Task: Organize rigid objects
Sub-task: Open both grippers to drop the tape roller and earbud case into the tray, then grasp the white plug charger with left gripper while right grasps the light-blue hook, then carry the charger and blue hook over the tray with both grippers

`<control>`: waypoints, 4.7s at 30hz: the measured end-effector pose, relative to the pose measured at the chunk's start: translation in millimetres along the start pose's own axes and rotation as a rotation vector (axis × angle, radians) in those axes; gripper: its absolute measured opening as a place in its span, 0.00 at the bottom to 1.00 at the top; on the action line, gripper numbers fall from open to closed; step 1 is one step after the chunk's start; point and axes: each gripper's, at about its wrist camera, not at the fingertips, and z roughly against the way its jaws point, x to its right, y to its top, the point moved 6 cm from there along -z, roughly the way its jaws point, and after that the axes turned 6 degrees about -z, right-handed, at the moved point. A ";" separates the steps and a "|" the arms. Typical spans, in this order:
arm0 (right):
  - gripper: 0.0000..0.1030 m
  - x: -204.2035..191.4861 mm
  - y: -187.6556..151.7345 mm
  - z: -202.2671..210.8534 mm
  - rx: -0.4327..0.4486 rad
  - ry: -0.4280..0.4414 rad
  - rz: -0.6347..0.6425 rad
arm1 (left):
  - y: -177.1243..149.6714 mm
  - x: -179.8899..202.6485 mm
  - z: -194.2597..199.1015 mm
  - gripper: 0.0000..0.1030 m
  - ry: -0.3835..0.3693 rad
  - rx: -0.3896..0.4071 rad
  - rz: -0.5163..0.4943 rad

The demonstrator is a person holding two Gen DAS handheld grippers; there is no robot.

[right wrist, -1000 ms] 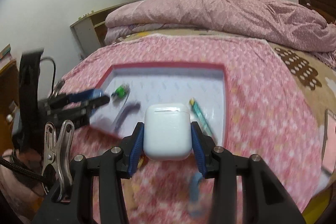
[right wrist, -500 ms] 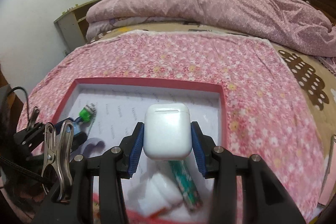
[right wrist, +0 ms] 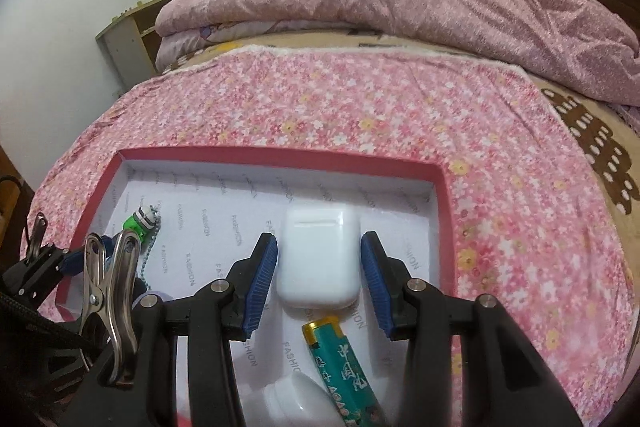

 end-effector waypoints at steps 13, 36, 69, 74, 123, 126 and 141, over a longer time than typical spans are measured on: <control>0.44 -9.0 -13.3 61.2 0.078 0.022 0.018 | -1.2 9.7 43.8 0.58 0.008 0.033 0.013; 0.44 12.0 -120.4 123.1 0.051 0.031 -0.039 | -44.5 55.9 75.8 0.59 -0.061 0.002 0.011; 0.44 17.2 -162.9 101.9 -0.024 0.076 -0.101 | -68.7 72.5 58.5 0.59 -0.082 -0.020 0.036; 0.44 15.2 -164.7 100.4 0.000 0.065 -0.088 | -70.8 74.3 58.4 0.58 -0.085 -0.027 0.016; 0.16 18.8 -160.5 96.0 0.052 0.112 -0.140 | -4.1 3.9 39.2 0.49 0.031 0.063 0.075; 0.16 17.8 -160.9 95.6 0.051 0.112 -0.132 | 3.8 -1.7 29.8 0.49 0.053 0.073 0.067; 0.16 19.3 -156.1 94.2 0.058 0.095 -0.113 | 9.5 -24.9 -8.9 0.49 0.091 0.022 0.133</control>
